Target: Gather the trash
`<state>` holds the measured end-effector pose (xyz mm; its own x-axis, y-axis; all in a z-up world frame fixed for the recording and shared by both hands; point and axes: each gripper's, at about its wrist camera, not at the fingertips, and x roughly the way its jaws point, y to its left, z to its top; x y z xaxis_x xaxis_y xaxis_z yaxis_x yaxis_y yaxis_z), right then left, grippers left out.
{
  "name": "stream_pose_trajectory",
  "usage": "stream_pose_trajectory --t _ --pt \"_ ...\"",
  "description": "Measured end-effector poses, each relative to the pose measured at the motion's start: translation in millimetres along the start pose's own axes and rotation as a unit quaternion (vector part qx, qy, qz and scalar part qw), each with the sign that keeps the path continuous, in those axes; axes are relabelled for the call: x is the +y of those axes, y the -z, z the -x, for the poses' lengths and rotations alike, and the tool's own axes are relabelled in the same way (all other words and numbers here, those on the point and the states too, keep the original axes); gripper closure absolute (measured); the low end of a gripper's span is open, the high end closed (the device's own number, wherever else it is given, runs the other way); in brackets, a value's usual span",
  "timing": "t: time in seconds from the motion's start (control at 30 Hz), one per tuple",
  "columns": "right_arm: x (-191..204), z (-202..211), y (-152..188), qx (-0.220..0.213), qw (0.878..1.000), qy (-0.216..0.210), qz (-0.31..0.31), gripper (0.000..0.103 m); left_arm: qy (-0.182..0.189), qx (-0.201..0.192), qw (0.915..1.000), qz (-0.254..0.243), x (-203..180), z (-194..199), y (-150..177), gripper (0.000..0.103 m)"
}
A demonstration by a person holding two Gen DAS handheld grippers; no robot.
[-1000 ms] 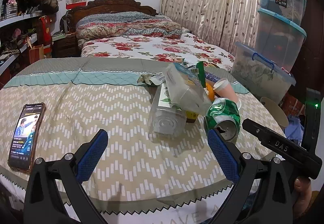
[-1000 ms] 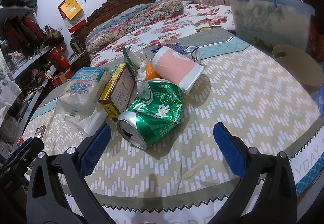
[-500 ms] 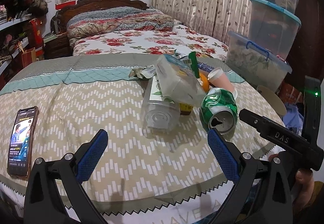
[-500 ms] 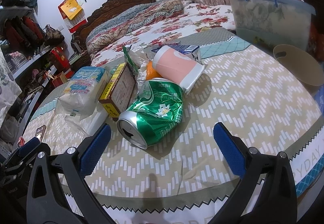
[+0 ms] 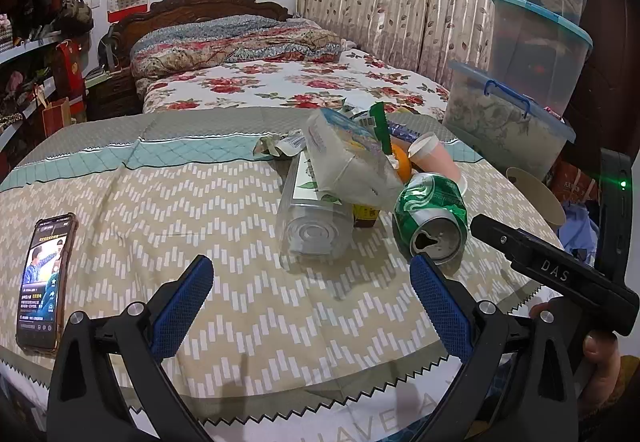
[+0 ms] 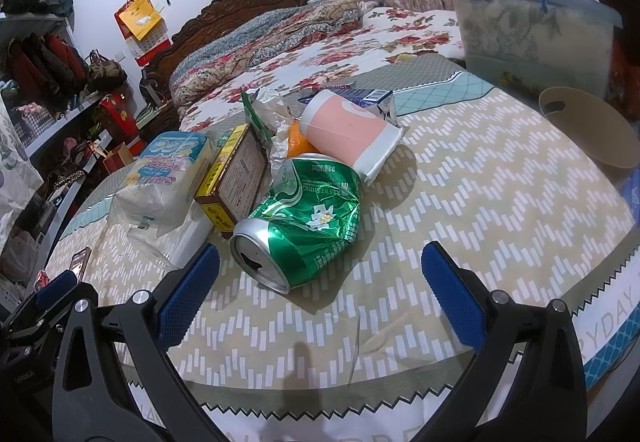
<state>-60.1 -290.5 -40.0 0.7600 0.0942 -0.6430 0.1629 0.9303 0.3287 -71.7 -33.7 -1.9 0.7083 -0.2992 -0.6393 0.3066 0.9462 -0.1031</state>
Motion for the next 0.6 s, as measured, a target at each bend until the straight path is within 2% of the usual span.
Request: stream_pose_trajectory --t 0.6 --pt "-0.6 0.8 -0.2 -0.003 1.0 0.0 0.0 0.004 0.0 0.0 1.0 -0.001 -1.0 0.3 0.7 0.009"
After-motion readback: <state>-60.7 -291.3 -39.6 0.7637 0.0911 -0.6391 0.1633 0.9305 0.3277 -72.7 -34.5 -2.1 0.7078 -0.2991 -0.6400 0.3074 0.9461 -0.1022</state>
